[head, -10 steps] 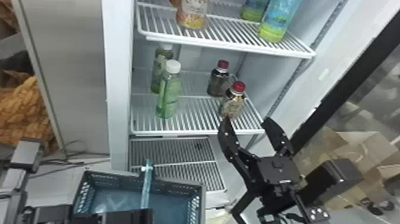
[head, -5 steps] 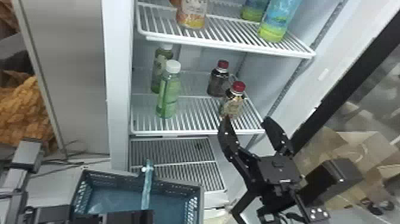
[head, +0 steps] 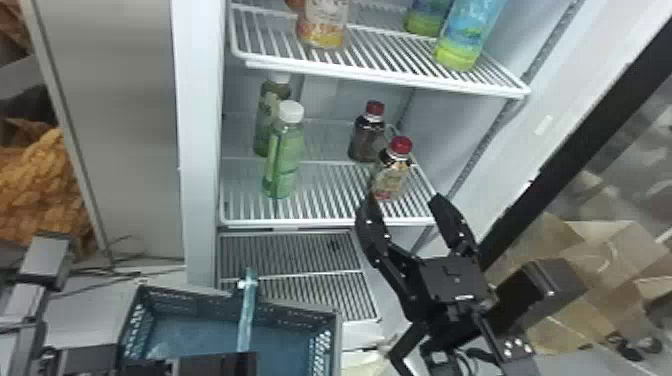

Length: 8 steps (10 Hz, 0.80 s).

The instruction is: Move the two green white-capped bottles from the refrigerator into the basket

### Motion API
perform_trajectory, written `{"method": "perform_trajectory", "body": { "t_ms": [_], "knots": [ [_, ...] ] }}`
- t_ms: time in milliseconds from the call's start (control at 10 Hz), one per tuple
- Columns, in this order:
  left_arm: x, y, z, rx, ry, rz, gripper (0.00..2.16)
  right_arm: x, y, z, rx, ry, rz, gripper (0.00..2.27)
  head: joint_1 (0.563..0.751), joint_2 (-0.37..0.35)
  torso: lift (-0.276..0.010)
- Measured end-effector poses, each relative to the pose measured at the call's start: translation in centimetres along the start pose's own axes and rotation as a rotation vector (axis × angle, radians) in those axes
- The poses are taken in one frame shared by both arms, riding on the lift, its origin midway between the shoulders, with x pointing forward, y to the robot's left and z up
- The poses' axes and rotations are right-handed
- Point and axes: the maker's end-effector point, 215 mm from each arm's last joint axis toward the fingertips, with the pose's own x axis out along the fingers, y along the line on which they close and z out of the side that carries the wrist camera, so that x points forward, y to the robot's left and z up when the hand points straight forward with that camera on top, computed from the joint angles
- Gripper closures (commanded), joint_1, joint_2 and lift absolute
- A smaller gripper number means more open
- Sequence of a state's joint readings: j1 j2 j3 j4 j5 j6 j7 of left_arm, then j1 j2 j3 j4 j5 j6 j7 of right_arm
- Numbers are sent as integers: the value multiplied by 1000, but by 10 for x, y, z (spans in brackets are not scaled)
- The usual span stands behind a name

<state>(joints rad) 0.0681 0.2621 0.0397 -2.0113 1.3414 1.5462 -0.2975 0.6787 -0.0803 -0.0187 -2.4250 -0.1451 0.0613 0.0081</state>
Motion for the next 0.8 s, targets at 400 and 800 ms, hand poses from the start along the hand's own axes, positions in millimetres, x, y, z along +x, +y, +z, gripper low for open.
{"method": "perform_trajectory", "body": {
  "t_ms": [400,800],
  "knots": [
    [-1,-1,1,0,-4,-2,1161,27,19,-19,3,-18,74,147,695,-311,-263],
    [-1,-1,1,-2,-4,-4,1161,58,28,-46,-19,-17,120,147,695,-275,-263]
  ]
}}
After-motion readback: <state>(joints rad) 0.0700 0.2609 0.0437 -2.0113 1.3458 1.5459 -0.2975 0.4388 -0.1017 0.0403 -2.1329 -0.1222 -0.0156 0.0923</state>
